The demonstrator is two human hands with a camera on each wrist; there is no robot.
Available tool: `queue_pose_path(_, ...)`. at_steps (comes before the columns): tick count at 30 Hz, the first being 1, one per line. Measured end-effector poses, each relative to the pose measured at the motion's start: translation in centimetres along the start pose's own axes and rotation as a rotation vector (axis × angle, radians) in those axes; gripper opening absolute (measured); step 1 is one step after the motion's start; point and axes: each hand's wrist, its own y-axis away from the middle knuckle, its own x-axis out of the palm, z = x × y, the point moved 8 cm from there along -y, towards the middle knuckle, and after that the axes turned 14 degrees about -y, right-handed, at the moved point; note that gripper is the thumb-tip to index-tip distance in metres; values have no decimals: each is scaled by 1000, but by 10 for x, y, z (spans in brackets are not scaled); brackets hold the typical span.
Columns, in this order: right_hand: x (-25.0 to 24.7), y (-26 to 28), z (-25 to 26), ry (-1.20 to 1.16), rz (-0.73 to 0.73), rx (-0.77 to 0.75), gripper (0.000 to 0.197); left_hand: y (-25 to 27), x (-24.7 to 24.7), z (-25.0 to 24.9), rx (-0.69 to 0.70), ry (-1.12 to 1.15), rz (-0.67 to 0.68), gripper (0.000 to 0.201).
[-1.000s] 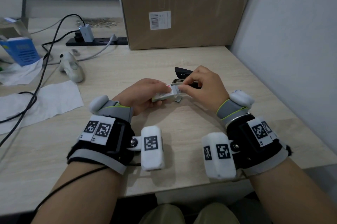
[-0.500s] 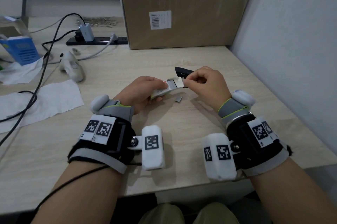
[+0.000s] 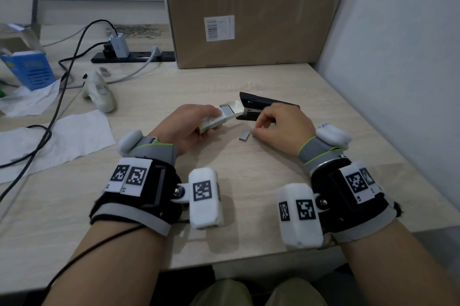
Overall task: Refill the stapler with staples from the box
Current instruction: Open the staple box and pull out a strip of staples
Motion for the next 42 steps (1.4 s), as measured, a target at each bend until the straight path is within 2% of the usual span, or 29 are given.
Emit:
queue_pose_path(2,-7,-1,8,-208,-101,-79,11,1,5,-1,1,27,42,14)
queue_pose_path(4,-13,1,14,-413,-153,-132,32,3,9,-2,-5,36,89,22)
queue_pose_path(6,-9,1,15,-486,-100,-124,50,4,12,-2,2,30,125,25)
queue_pose_path(8,1,1,15,-521,4,-88,55,4,13,-3,18,27,139,27)
queue_pose_path(10,4,2,14,-537,36,-67,48,4,14,-3,25,21,155,29)
queue_pose_path(16,3,2,13,-589,6,-52,28,5,17,-4,58,-13,218,31)
queue_pose_path(20,4,4,15,-719,37,-30,25,7,17,-8,82,16,270,34)
queue_pose_path(23,5,5,18,-804,76,-31,22,6,13,-9,83,3,233,34)
queue_pose_path(30,8,6,18,-760,97,-35,24,5,13,-7,71,8,239,23)
queue_pose_path(33,10,6,19,-762,115,-40,25,5,16,-7,74,11,264,23)
queue_pose_path(38,13,5,21,-742,137,-66,11,7,18,-8,78,-1,292,22)
queue_pose_path(42,13,6,21,-750,120,-77,16,7,20,-9,95,-28,294,23)
